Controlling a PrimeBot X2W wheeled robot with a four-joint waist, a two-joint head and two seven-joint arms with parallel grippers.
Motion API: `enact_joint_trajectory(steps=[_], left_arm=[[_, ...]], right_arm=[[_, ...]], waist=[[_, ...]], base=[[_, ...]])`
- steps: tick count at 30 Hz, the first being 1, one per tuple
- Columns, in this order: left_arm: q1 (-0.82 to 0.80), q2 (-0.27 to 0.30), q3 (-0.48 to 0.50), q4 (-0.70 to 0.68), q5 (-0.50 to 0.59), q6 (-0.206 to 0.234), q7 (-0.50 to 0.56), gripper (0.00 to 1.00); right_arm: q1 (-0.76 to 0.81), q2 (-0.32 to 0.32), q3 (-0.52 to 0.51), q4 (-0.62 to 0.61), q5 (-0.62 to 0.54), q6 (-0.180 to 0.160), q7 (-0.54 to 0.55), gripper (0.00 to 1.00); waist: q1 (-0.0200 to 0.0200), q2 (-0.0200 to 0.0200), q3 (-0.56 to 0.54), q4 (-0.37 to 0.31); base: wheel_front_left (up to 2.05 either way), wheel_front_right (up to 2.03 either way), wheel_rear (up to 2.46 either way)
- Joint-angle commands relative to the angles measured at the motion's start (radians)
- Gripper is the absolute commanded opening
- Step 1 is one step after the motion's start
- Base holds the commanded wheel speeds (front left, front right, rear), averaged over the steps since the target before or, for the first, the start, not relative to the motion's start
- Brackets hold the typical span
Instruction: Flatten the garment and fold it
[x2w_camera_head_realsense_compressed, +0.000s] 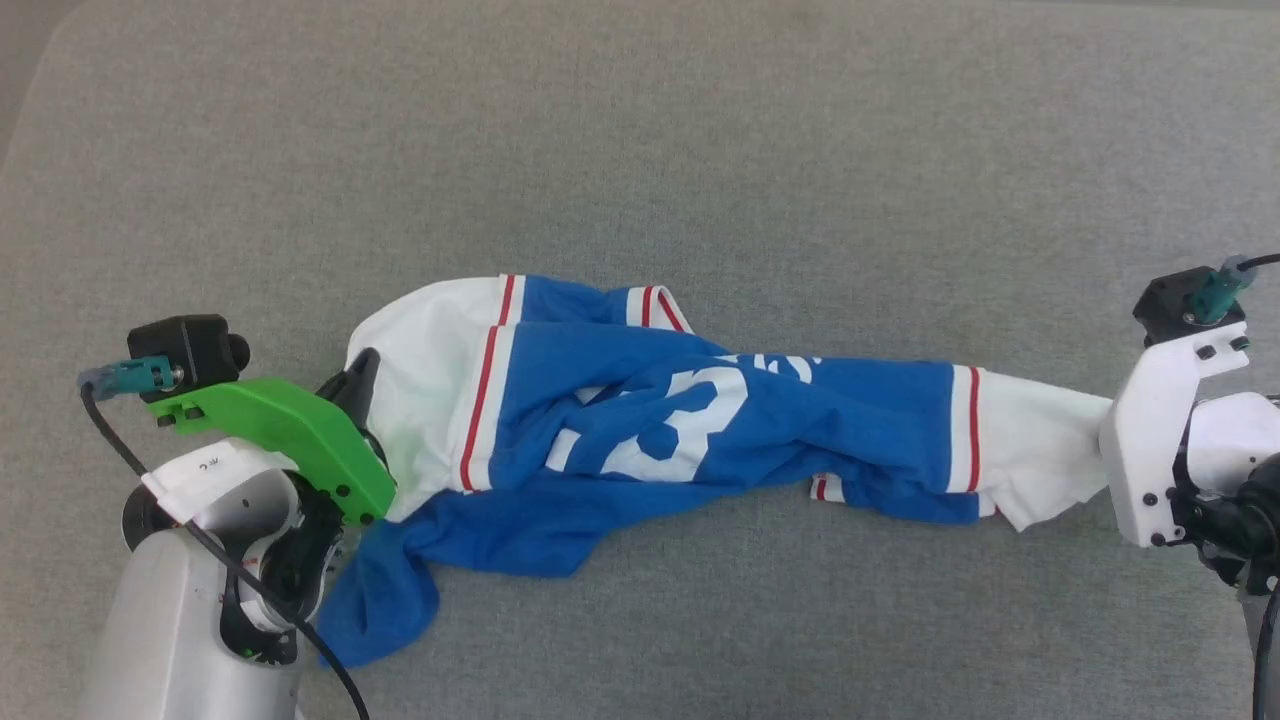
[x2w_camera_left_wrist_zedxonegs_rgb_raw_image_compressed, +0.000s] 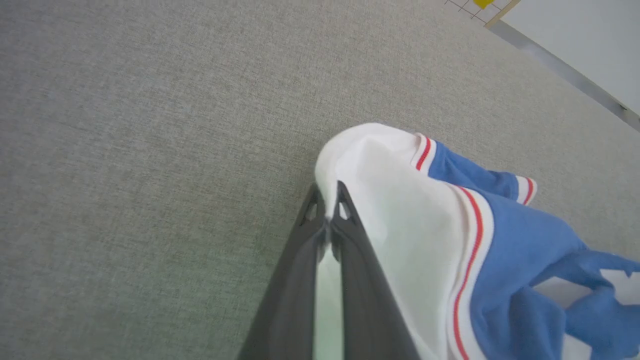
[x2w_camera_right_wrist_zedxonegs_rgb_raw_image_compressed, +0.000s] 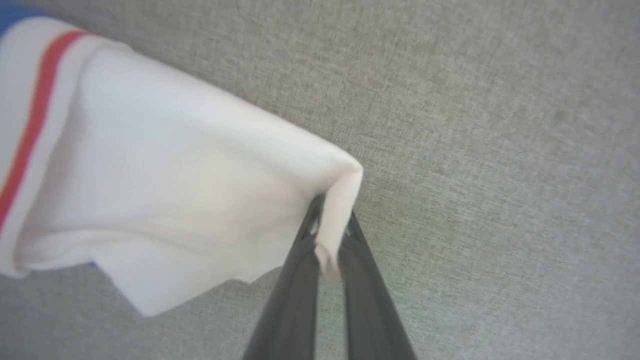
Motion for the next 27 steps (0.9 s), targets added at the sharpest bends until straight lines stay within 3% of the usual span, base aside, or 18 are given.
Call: enact_joint_trajectory(steps=[1, 10, 19, 27], left_arm=[[-0.010, 0.002, 0.001, 0.003, 0.003, -0.004, -0.008, 0.00], [0.032, 0.008, 0.010, -0.003, -0.003, 0.006, -0.011, 0.00], [0.102, 0.000, 0.028, -0.026, -0.018, 0.024, -0.027, 0.00], [0.016, 0.030, 0.048, -0.049, -0.002, 0.012, -0.059, 0.00]], right_arm=[[0.015, 0.007, -0.008, 0.015, 0.006, -0.001, -0.020, 0.00], [0.050, 0.086, -0.145, -0.035, 0.035, -0.001, -0.172, 0.00], [0.185, 0.165, -0.218, -0.121, 0.064, -0.001, -0.236, 0.00], [0.084, 0.120, -0.207, -0.132, 0.060, -0.001, -0.371, 0.00]], waist=[[0.0000, 0.0000, -0.025, -0.008], [0.0000, 0.0000, -0.121, -0.034], [0.0000, 0.0000, -0.163, -0.059], [0.0000, 0.0000, -0.186, -0.065]], base=[[0.00, 0.00, 0.00], [0.00, 0.00, 0.00], [0.00, 0.00, 0.00], [0.00, 0.00, 0.00]])
